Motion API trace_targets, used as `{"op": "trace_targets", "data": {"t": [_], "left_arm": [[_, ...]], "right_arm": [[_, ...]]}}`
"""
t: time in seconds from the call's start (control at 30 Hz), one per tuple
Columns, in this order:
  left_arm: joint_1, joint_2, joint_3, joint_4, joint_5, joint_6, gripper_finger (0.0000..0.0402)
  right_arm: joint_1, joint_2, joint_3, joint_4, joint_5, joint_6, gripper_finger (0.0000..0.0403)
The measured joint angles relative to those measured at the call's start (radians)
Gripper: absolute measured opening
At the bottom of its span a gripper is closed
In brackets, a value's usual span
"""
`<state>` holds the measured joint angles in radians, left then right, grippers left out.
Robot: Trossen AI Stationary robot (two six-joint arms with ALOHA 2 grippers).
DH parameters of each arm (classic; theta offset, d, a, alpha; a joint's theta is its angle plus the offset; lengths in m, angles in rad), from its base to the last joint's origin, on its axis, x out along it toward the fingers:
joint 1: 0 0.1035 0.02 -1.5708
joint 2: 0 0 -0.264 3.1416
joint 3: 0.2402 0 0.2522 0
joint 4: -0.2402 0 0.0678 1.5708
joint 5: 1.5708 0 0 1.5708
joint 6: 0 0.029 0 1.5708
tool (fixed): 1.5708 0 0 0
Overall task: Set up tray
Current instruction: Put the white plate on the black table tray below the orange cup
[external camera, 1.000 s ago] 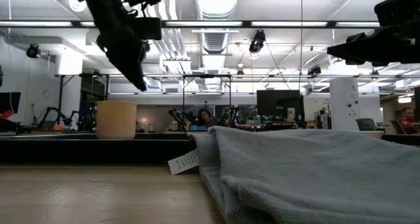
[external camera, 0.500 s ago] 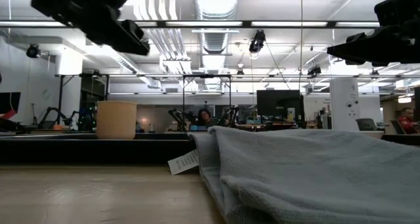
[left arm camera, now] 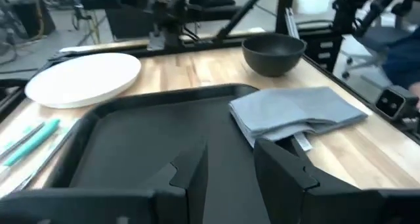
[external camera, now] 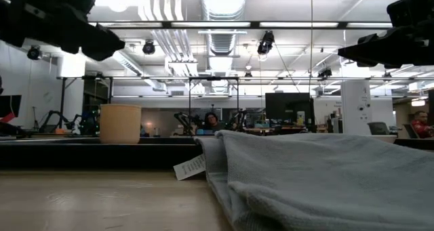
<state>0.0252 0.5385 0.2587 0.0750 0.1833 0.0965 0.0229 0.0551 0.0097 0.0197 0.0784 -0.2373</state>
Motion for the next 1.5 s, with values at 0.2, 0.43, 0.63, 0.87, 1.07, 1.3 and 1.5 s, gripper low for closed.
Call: {"op": "trace_targets", "data": {"t": [0.2,0.43,0.63,0.87,1.07,1.3,1.5], "left_arm": [[0.011,-0.125,-0.021,0.004,0.001,-0.013,0.0105],[0.011,-0.225,-0.054,0.004,-0.002,-0.032,0.0105],[0.011,-0.3,-0.072,0.003,-0.006,-0.037,0.0105],[0.011,-0.37,-0.09,-0.006,-0.008,-0.046,0.0105],[0.011,-0.458,-0.142,-0.007,-0.068,-0.046,0.0105],[0.011,-0.535,-0.204,0.007,-0.089,-0.045,0.0105],[0.011,-0.522,-0.237,0.054,-0.107,-0.028,0.0105]], "right_arm": [[0.0,0.0,0.0,0.0,0.0,0.0,0.0128],[0.0,0.0,0.0,0.0,0.0,0.0,0.0128],[0.0,0.0,0.0,0.0,0.0,0.0,0.0128],[0.0,0.0,0.0,0.0,0.0,0.0,0.0128],[0.0,0.0,0.0,0.0,0.0,0.0,0.0128],[0.0,0.0,0.0,0.0,0.0,0.0,0.0128],[0.0,0.0,0.0,0.0,0.0,0.001,0.0128]]}}
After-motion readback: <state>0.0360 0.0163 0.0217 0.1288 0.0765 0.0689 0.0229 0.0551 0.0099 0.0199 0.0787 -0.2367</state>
